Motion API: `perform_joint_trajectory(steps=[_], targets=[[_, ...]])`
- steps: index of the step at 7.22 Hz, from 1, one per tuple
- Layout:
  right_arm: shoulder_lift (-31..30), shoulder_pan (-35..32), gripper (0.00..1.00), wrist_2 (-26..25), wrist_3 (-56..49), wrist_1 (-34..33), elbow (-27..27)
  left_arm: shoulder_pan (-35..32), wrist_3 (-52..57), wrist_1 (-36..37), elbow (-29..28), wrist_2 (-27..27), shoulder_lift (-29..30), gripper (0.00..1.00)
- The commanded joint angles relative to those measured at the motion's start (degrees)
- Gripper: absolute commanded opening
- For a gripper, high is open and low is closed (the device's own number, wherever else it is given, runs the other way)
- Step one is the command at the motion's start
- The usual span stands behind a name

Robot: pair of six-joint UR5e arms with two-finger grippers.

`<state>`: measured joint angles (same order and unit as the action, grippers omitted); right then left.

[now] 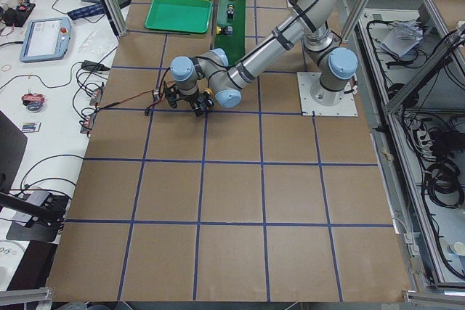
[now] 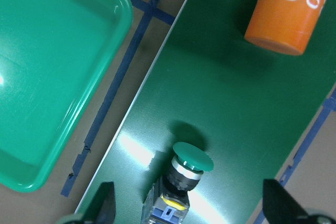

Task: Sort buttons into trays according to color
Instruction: 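Lift green button toward green tray while left gripper grasps another button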

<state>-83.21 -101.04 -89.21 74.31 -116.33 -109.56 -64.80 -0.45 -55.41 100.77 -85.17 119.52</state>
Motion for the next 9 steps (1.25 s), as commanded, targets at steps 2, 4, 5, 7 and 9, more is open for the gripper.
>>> perform_joint_trajectory(steps=[2,4,5,7,9], targets=[[6.29,-0.13,1.0,0.44,4.67,-6.09,-1.36,0.03,-0.25,0.93,0.65,-0.97,0.01,1.0],[6.92,-0.04,1.0,0.35,4.26,-6.1,-1.18,-0.06,-0.25,1.44,3.01,-0.79,-0.77,0.98],[7.01,0.31,0.99,0.27,3.91,-5.93,-1.27,-0.15,-0.25,1.45,3.55,-0.97,-1.48,0.9],[7.1,0.66,0.0,0.44,2.43,-6.01,-1.27,-0.32,0.62,1.36,3.64,-0.62,-1.57,0.59],[7.01,1.1,0.0,0.35,-1.17,-6.1,-1.1,-1.02,2.81,1.28,3.47,-1.14,-1.83,0.0]])
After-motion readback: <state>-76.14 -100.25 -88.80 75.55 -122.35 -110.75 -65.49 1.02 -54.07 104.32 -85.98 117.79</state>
